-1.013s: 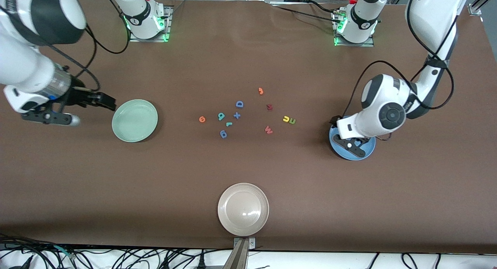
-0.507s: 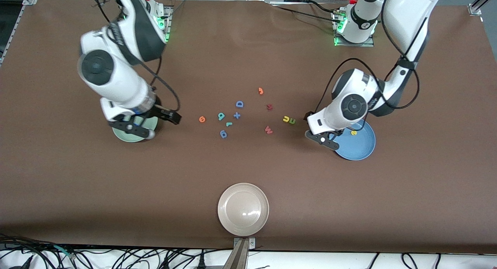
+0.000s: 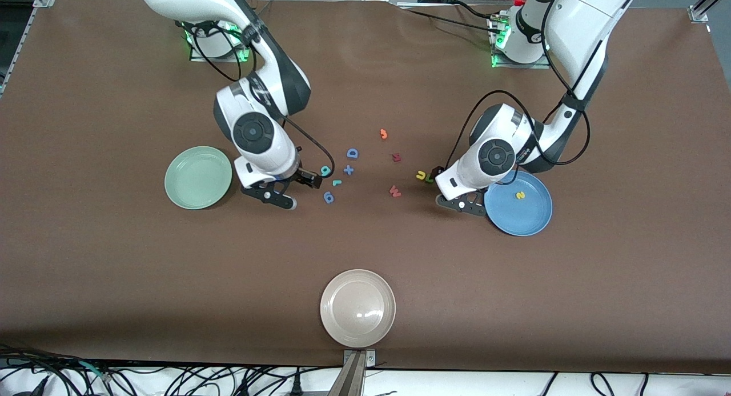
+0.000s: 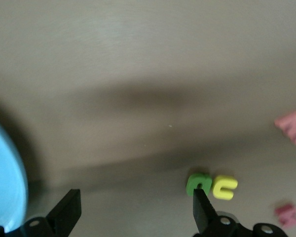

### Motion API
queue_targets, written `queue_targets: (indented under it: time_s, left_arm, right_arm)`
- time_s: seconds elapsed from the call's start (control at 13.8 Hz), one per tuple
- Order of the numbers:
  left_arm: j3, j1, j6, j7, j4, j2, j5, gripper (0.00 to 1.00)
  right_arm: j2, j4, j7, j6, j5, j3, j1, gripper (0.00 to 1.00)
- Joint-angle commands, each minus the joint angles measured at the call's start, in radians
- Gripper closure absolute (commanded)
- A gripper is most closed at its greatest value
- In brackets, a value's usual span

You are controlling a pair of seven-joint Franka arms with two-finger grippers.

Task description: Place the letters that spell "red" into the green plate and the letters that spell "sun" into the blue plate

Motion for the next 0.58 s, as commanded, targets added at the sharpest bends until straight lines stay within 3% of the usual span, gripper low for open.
queue_targets:
  time_s: [0.0,0.14,0.36,0.51]
  left_arm:
    - [-0.023,-0.002,-0.003,-0.266,0.001,-0.012,-0.010,0.00]
    - [-0.023,0.017,-0.015,-0.325,0.007,-0.010,-0.011,0.00]
    - [-0.021,0.044,-0.055,-0.339,0.013,-0.007,-0.011,0.00]
    - [-0.023,0.031,-0.053,-0.510,0.013,-0.007,-0.011,0.00]
  right_arm:
    - [-0.001,-0.074,0.005,0.078,-0.057,-0.010,0.003,0.01]
    - [-0.002,-0.153,0.003,0.192,-0.059,-0.011,0.002,0.01]
    - [0.016,-0.161,0.005,0.229,-0.060,-0.011,0.002,0.01]
    - [0.030,-0.175,0.003,0.270,-0.063,-0.016,0.002,0.01]
